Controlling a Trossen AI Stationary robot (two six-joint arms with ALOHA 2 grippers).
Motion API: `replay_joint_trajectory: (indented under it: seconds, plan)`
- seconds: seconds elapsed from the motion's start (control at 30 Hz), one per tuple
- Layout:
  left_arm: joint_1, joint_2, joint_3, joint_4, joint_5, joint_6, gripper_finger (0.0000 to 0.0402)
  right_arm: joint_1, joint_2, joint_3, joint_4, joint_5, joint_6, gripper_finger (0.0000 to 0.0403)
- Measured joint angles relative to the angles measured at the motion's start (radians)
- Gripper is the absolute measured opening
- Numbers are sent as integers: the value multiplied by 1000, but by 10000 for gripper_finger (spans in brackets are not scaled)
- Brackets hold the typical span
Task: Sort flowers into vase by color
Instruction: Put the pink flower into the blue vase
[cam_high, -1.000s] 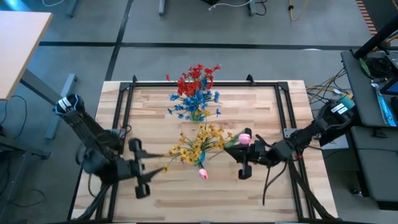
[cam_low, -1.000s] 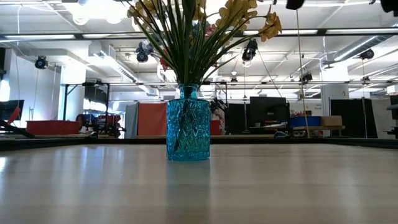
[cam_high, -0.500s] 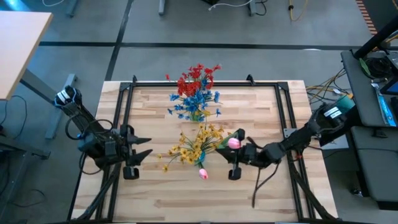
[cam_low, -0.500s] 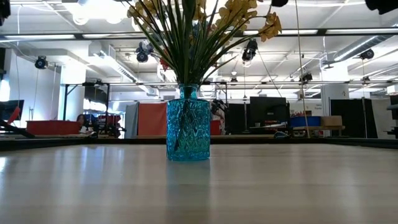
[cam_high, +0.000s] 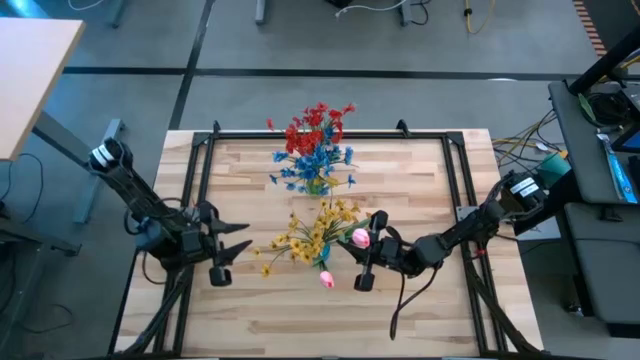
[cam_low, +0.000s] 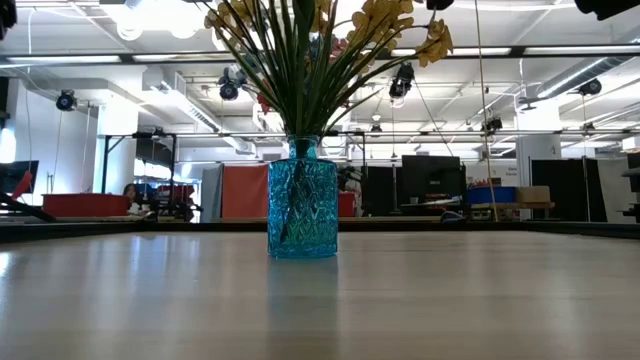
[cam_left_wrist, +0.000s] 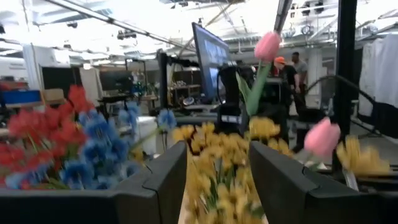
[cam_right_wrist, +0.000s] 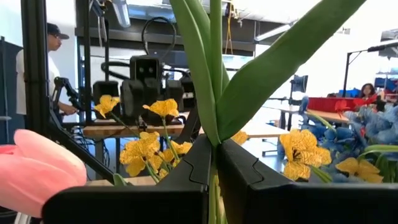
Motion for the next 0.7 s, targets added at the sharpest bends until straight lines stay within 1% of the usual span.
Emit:
replay_joint_trajectory:
  seconds: [0.27,0.4,0.53,0.63,0.7]
  plan:
    - [0,78,-138,-2,2,-196,158,-12,2,0,-56,3,61,9]
    - [1,124,-187,1,1,-305,158,-19,13,-2,-78,8,74,9]
    - [9,187,-204,2,-7,-402,158,-18,11,-2,-73,8,74,9]
    - [29,248,-205,2,-69,-519,162,-18,8,-2,-73,8,74,9]
    - [46,301,-205,2,-71,-600,170,-18,8,-1,-73,8,74,9]
